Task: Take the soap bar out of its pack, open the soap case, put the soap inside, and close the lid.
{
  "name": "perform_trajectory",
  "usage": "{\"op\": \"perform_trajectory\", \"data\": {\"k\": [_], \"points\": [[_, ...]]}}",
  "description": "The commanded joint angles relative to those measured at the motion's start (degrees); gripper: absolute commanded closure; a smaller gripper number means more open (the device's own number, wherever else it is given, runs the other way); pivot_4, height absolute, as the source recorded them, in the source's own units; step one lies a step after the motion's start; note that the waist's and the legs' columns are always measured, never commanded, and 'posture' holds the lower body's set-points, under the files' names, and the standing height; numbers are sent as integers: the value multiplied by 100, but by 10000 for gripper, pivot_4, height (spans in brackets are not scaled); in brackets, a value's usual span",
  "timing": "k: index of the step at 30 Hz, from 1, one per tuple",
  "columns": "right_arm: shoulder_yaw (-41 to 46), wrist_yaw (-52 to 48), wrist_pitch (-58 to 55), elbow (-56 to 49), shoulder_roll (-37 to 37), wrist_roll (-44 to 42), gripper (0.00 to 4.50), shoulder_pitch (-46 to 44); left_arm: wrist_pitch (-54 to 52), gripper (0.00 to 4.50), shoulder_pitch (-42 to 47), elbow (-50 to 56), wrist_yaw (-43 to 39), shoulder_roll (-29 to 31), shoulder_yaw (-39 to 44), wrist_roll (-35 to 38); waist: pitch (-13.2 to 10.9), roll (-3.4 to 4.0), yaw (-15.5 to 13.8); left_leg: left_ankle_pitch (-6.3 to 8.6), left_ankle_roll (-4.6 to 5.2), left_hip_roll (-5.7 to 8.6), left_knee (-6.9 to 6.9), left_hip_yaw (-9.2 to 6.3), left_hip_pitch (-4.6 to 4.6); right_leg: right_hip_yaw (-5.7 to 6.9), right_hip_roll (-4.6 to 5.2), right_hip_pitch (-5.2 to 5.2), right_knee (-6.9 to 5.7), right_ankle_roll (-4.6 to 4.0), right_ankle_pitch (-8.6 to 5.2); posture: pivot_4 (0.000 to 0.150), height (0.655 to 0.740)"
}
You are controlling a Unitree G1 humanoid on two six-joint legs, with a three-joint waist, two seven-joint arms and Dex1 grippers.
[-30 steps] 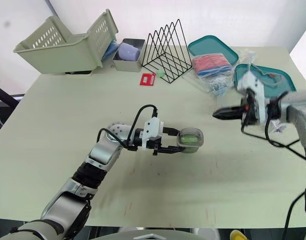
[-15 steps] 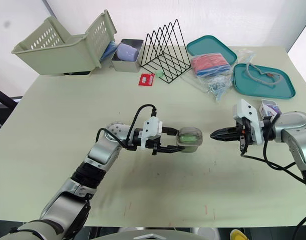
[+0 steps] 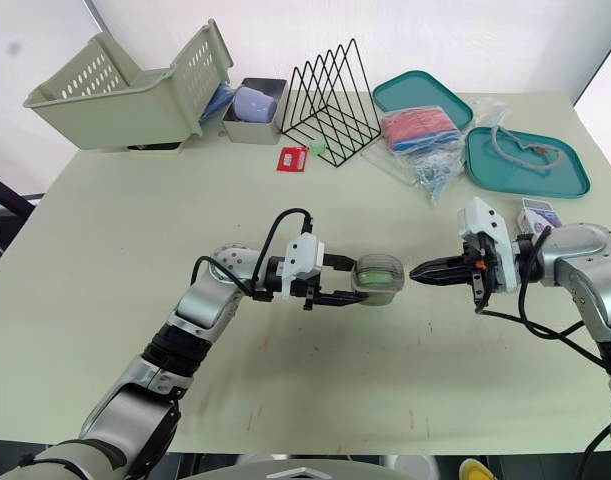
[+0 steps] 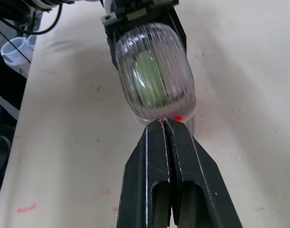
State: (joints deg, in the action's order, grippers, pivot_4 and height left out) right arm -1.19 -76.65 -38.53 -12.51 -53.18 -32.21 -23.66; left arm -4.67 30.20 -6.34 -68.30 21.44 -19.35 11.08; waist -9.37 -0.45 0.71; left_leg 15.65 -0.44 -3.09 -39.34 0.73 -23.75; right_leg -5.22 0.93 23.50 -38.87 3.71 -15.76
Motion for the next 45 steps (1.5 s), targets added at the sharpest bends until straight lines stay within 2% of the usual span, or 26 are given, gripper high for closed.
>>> {"op": "perform_trajectory", "data": {"k": [1, 34, 45], "points": [[70, 11, -23, -193, -26, -126, 44792, -112, -30, 25478, 0, -91, 56, 54, -14, -111, 0, 0, 0, 0, 0, 0, 0, 0, 0, 0, 0, 0, 0, 0, 0, 1500, 7400], [-76, -64, 14, -222, 49, -126, 44792, -328, 40, 25478, 58, -151, 44, 67, -38, -141, 0, 0, -5, 0, 0, 0, -1, 0, 0, 0, 0, 0, -1, 0, 0, 1500, 7400], [171, 22, -357, -233, 100, -564, 44792, -805, 77, 25478, 115, -219, 30, 70, -37, -141, 0, 0, -2, 0, 0, 0, -1, 0, 0, 0, 0, 0, -1, 0, 0, 1500, 7400]]}}
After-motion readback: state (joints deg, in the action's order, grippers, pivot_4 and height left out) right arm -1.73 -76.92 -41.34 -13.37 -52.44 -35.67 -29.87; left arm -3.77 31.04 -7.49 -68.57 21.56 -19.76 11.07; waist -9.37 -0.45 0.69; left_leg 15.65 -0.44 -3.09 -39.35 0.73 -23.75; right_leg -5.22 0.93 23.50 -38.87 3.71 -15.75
